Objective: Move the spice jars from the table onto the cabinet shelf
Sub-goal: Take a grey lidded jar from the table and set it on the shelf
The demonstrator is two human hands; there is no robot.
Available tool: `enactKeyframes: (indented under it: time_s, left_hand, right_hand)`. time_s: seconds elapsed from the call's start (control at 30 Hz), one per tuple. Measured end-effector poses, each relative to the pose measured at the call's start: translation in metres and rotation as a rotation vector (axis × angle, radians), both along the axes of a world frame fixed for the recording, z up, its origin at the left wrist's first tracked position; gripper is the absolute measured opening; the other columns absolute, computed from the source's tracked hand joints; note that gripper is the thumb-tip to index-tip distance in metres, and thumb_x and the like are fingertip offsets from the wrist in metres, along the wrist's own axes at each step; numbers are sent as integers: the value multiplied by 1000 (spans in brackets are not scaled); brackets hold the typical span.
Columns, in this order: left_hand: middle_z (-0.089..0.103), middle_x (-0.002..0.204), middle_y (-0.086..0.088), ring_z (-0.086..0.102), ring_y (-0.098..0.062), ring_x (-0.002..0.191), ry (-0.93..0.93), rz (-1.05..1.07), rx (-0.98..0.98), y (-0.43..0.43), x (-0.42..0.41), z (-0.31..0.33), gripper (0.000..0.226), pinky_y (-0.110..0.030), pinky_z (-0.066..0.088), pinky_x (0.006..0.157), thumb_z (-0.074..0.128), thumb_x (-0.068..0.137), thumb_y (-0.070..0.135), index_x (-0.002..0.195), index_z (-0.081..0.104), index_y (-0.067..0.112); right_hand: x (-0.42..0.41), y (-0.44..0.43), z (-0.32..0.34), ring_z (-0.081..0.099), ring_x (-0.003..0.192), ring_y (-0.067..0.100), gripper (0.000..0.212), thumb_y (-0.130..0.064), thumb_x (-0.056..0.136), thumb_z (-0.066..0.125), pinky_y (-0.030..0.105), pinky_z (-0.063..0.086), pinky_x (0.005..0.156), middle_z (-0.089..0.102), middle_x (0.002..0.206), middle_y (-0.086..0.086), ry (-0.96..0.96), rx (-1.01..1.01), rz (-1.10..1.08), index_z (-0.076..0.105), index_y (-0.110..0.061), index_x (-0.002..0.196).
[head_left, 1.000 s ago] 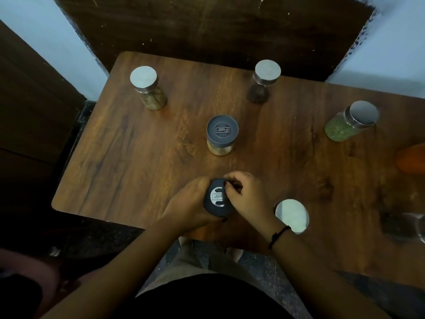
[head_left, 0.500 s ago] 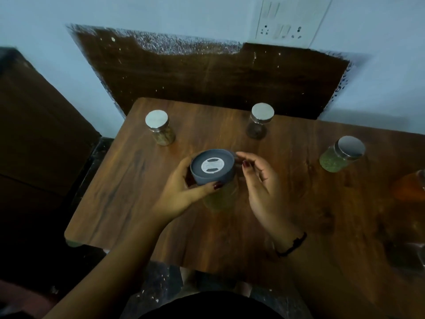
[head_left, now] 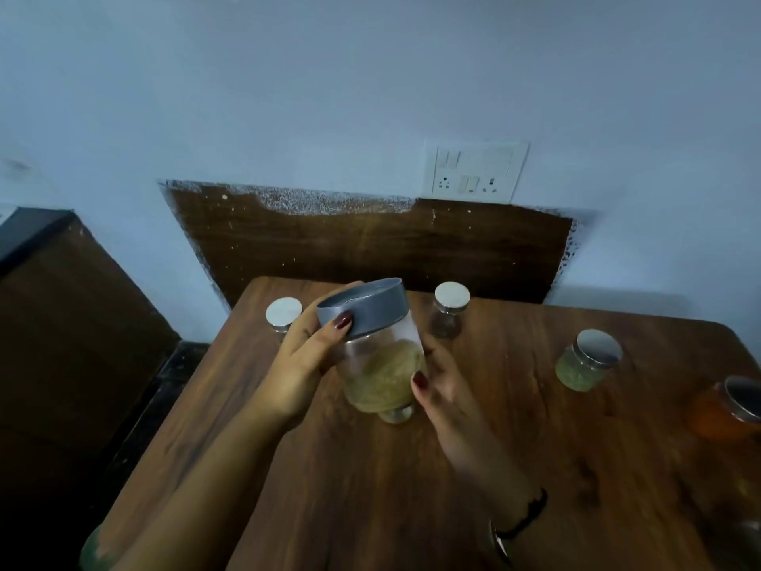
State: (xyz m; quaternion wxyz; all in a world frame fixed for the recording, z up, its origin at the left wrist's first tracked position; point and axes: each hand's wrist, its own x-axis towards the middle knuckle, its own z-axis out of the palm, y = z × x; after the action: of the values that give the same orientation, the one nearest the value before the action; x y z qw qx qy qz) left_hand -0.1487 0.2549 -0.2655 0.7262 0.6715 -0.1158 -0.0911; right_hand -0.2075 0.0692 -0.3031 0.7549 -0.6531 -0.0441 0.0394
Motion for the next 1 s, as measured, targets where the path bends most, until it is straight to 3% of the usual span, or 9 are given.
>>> enactKeyframes:
  time_s: [0.13, 0.27, 0.33, 0.4, 0.47, 0.57, 0.67, 0.83, 1.0]
  left_hand:
    - [74, 110, 0, 69, -20, 103, -1, -28, -68, -6, 0, 7, 66, -30, 58, 84, 73, 63, 75, 113, 71, 33]
    - [72, 114, -3, 68, -24, 108, 20, 3, -56, -12, -1, 5, 67, -29, 57, 84, 65, 74, 72, 122, 62, 25]
    - [72, 115, -3, 68, -25, 111, 27, 12, -32, -15, -1, 2, 53, -30, 57, 85, 51, 87, 59, 125, 59, 23]
    - [74, 114, -1, 69, -22, 109, 32, 13, -26, -17, -1, 2, 52, -28, 57, 83, 51, 87, 61, 122, 62, 24]
    - [75, 112, 2, 70, -16, 107, 37, 30, -40, -17, -1, 4, 65, -23, 57, 81, 57, 76, 79, 116, 65, 29]
    - [72, 121, -7, 66, -23, 117, 128, 56, -109, -15, 3, 11, 82, -34, 56, 92, 27, 84, 78, 127, 62, 18]
    - [70, 122, -18, 64, -33, 119, 208, 63, -156, -16, 10, 16, 79, -48, 48, 103, 15, 96, 64, 130, 61, 8]
    - [76, 109, -10, 73, -22, 102, 274, 33, -205, -26, 14, 22, 65, -30, 61, 78, 14, 105, 51, 119, 65, 14]
    - [77, 84, -7, 75, -16, 75, 296, -5, -368, -32, 16, 28, 68, -28, 60, 60, 14, 104, 52, 102, 69, 11]
  right_hand:
    - [-2, 8, 9, 62, 120, 15, 83, -65, 70, 73, 25, 53, 90, 64, 129, -7, -44, 71, -14, 45, -23, 137]
    - [0, 19, 12, 61, 122, 16, 67, -55, 68, 81, 35, 55, 93, 63, 130, -12, -130, 40, -27, 50, -52, 127]
    - [0, 22, 10, 58, 125, 25, 70, -48, 70, 83, 51, 50, 100, 61, 133, -1, -162, 58, -39, 50, -42, 132]
    - [1, 24, 11, 61, 121, 28, 71, -46, 69, 85, 55, 51, 99, 62, 130, 6, -154, 96, -74, 53, -32, 131]
    - [3, 23, 14, 64, 116, 27, 77, -47, 65, 87, 47, 56, 92, 65, 126, 7, -102, 135, -87, 53, -22, 129]
    - [7, 19, 21, 70, 104, 13, 84, -54, 54, 88, 24, 57, 79, 72, 112, -10, -30, 200, -86, 52, -20, 122]
    - [16, 21, 29, 71, 104, 17, 101, -61, 39, 92, 33, 57, 83, 74, 108, -7, 27, 297, -118, 49, -25, 123]
    - [26, 29, 46, 70, 106, 24, 112, -63, 34, 92, 34, 58, 79, 71, 113, 5, 32, 408, -125, 49, -17, 127]
    - [31, 35, 53, 70, 105, 22, 96, -58, 52, 89, 29, 58, 77, 72, 112, 5, -28, 455, -94, 51, -12, 126]
